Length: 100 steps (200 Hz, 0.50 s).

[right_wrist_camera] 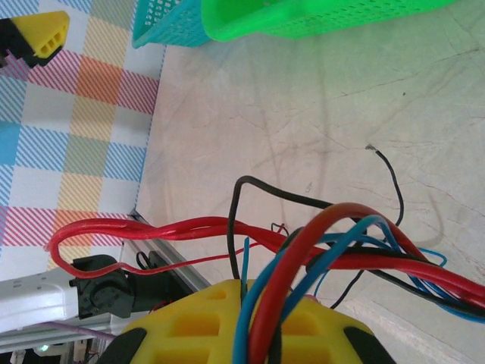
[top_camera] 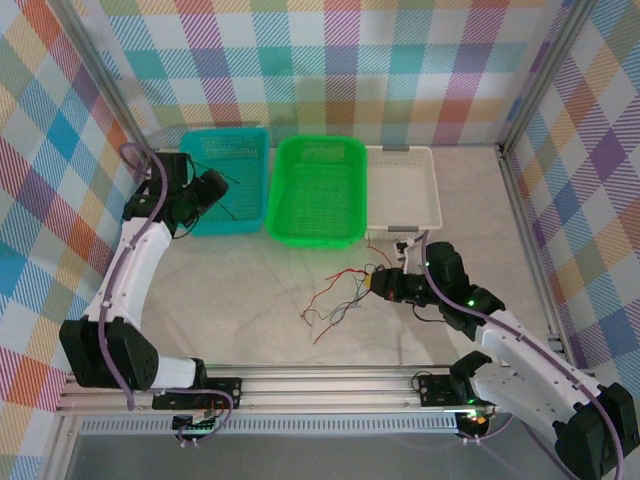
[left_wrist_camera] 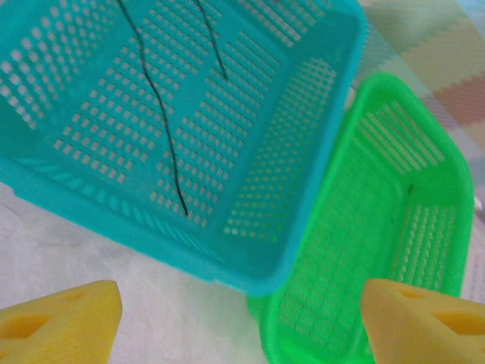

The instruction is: Untangle the cables

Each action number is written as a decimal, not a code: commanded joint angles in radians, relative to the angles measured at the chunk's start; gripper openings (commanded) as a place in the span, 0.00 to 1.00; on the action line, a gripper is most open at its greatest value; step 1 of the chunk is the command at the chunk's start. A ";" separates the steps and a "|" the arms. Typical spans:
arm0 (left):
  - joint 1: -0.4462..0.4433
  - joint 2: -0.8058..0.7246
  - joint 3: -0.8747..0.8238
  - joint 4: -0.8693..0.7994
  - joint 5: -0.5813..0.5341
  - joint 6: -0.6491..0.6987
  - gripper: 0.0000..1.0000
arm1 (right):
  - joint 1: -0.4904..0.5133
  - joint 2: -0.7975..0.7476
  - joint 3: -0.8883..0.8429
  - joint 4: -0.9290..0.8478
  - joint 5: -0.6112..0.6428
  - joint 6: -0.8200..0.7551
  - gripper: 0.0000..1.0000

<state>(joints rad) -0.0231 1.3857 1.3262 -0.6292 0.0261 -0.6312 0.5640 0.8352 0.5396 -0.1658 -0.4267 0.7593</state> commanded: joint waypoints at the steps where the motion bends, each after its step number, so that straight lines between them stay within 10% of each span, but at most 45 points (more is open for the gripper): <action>1: 0.041 0.062 0.082 0.013 0.009 -0.043 0.83 | 0.018 -0.016 0.038 -0.004 0.012 -0.049 0.00; 100: -0.031 0.227 0.139 0.046 0.055 0.021 0.82 | 0.047 0.013 0.039 0.039 0.032 -0.081 0.00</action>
<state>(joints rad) 0.0139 1.6714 1.5158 -0.6136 0.0380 -0.6434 0.6025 0.8177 0.5484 -0.1764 -0.3977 0.7155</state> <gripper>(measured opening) 0.814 0.086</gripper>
